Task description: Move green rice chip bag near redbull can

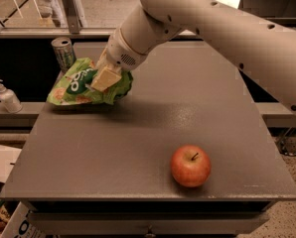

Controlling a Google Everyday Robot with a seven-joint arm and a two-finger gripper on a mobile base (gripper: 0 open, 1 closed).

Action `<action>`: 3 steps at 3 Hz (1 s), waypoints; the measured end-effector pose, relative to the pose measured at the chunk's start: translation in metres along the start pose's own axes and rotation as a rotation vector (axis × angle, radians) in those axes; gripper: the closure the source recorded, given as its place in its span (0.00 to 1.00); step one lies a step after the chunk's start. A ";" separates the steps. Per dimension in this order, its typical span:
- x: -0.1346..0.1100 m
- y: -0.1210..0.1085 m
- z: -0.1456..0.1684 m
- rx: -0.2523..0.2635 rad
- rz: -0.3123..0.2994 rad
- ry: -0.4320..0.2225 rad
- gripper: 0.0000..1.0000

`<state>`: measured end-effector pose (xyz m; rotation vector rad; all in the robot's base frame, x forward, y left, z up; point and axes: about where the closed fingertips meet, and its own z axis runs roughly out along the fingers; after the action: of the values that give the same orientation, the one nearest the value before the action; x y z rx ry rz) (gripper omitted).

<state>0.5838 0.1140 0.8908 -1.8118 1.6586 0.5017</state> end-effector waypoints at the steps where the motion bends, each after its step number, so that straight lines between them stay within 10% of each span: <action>1: -0.001 0.001 0.002 -0.003 -0.002 0.000 0.82; 3: -0.002 0.000 0.004 -0.003 -0.016 -0.004 0.36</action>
Offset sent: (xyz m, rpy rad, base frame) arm -0.0008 0.0014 -0.0007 -0.0007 0.0011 0.0030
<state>0.5842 0.1181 0.8894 -1.8237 1.6402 0.5001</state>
